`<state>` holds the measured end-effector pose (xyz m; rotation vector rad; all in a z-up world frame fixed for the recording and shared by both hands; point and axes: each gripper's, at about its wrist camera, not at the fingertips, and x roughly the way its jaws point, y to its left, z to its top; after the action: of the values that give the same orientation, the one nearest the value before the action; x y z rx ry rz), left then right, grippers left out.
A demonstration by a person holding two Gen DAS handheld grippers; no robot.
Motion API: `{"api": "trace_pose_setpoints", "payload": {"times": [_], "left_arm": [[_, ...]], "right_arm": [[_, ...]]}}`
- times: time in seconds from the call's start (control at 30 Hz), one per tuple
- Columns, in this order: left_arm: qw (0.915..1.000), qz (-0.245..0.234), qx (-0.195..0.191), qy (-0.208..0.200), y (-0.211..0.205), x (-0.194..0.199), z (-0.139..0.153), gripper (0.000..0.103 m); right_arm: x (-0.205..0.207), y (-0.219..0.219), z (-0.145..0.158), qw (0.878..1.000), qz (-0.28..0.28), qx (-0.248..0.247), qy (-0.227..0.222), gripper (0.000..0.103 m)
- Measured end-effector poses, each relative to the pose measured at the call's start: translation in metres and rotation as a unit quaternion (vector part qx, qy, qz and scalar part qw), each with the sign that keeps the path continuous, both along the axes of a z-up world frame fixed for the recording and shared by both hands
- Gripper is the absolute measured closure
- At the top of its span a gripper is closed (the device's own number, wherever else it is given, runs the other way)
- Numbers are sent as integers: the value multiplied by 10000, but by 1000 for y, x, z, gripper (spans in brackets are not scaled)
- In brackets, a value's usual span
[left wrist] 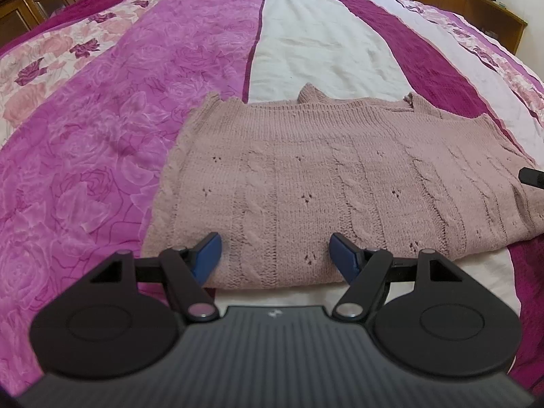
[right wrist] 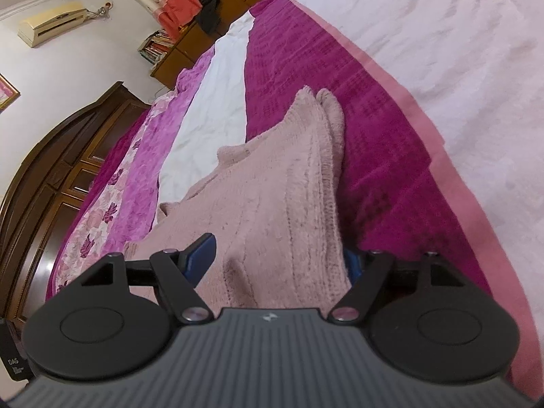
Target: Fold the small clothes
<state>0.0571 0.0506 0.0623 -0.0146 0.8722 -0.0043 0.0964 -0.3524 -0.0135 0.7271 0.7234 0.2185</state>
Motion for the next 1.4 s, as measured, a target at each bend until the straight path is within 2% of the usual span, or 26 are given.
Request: {"api": "trace_pose_setpoints", "payload": {"times": [0.2, 0.37, 0.47, 0.53, 0.57, 0.9, 1.03, 1.13, 1.33, 1.4], "left_arm": [[10000, 1, -8, 3, 0, 1, 0, 31], [10000, 1, 6, 12, 0, 1, -2, 31], [10000, 1, 10, 18, 1, 2, -3, 31], [10000, -3, 6, 18, 0, 2, -4, 31], [10000, -2, -2, 20, 1, 2, -4, 31], [10000, 6, -29, 27, 2, 3, -4, 31], [10000, 4, -31, 29, 2, 3, -4, 31], [10000, 4, -33, 29, 2, 3, -4, 31], [10000, 10, -59, 26, 4, 3, -2, 31], [10000, 12, -65, 26, 4, 3, -2, 31]], "right_arm": [[4, 10, 3, 9996, 261, 22, -118, 25], [7, 13, -5, 9998, 177, 98, -76, 31], [8, 15, -7, 9997, 200, 102, -62, 47], [7, 14, -9, 9992, 252, 297, -38, 60], [6, 13, -10, 9988, 252, 405, -52, 62], [3, 15, -20, 9990, 54, 439, -17, 60], [4, 14, -23, 9986, 123, 511, 6, 53], [5, 17, -23, 9990, 172, 423, -16, 52], [1, 18, -26, 9988, 26, 478, -116, 54], [-1, 17, -26, 9989, -61, 455, -127, 61]]}}
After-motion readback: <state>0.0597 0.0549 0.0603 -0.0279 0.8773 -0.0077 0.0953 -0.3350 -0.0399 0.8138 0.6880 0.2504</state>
